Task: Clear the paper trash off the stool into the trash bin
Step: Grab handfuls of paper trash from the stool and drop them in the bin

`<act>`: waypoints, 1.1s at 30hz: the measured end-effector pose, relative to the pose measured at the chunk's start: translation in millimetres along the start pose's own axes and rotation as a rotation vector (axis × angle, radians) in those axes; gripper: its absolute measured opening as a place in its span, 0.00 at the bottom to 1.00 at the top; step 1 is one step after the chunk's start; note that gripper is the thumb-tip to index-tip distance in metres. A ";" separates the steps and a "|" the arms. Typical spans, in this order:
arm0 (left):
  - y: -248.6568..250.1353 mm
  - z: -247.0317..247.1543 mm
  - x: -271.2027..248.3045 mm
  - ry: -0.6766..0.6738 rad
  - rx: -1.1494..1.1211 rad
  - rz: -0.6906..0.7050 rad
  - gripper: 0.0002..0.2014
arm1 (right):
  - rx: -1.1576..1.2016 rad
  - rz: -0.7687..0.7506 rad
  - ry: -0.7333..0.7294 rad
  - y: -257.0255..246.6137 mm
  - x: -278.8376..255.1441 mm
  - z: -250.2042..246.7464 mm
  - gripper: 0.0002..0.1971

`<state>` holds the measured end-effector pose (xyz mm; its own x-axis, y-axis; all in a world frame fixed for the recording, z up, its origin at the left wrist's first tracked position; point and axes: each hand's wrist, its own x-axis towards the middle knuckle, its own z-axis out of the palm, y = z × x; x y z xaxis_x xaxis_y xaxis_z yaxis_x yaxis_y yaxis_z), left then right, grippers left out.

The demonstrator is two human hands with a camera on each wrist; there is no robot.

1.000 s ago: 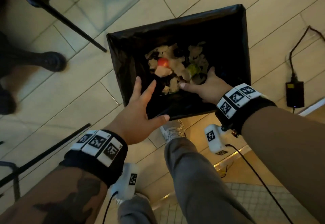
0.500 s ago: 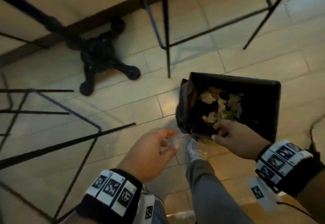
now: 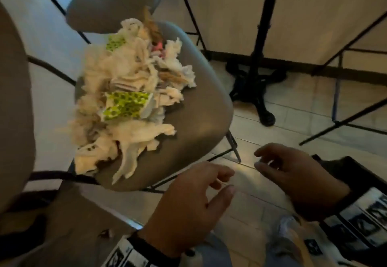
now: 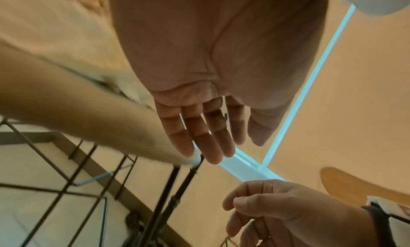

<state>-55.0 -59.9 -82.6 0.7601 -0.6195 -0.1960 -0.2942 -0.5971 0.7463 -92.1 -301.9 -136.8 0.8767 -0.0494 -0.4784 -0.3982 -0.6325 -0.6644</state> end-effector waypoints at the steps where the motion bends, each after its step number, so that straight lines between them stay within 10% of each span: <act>1: -1.7 -14.9 -10.0 0.058 -0.001 0.007 0.11 | -0.025 -0.024 0.001 -22.4 1.3 -1.2 0.09; 7: -10.0 -75.3 -59.3 0.309 -0.019 0.043 0.09 | -0.057 -0.235 0.080 -131.2 -5.0 -10.1 0.04; 16: -52.3 -102.1 -70.4 0.790 0.096 -0.115 0.21 | -0.596 -0.618 0.086 -196.0 27.2 46.9 0.36; 24: -81.1 -97.9 -46.0 0.777 0.238 -0.318 0.41 | -0.706 -0.491 -0.002 -209.3 37.2 80.5 0.42; 33: -103.0 -105.9 -28.5 0.649 0.200 -0.448 0.46 | -0.678 -0.472 0.036 -203.5 57.3 95.9 0.21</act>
<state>14.9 73.2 -86.5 0.9966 0.0825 0.0046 0.0667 -0.8361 0.5445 13.3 -101.9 -84.0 0.9238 0.3207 -0.2094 0.2531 -0.9215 -0.2948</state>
